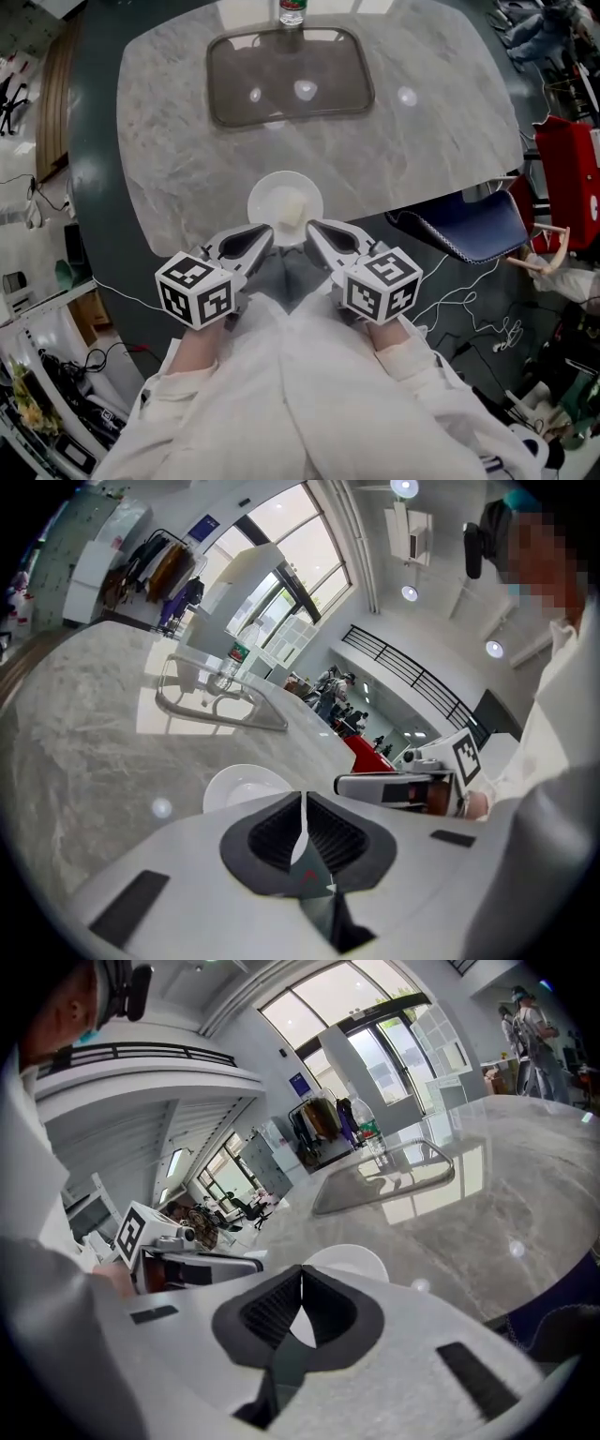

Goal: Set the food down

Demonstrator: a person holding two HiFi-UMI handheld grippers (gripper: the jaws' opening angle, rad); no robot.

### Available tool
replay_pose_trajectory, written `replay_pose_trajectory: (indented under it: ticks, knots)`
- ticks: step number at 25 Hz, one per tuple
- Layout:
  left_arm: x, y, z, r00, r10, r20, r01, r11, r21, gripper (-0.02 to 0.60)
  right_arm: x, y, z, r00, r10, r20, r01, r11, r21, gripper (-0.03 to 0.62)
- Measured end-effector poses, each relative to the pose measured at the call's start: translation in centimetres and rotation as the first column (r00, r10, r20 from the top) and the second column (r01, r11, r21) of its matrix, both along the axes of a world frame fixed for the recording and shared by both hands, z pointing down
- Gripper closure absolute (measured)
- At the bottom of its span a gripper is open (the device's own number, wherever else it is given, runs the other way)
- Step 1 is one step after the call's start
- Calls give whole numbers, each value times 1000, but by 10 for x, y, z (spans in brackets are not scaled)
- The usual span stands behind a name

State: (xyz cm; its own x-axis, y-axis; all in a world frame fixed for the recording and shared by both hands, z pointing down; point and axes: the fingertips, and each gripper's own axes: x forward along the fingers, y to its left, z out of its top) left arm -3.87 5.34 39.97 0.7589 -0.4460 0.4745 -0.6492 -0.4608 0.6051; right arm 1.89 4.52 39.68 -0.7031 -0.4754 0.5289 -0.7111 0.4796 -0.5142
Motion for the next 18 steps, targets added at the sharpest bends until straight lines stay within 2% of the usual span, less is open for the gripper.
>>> replay_pose_trajectory:
  ticks: [6, 15, 18]
  knots:
    - [-8, 7, 22, 997, -77, 2, 77, 995, -66, 554, 8, 8, 23, 999, 13, -37, -15, 999, -41, 592]
    - [-24, 22, 61, 990, -114, 82, 125, 982, -144, 554, 20, 27, 65, 995, 45, -85, -58, 985, -163, 591]
    - [-24, 26, 70, 990, -110, 85, 123, 977, -173, 554, 21, 33, 74, 995, 38, -96, -56, 980, -189, 591]
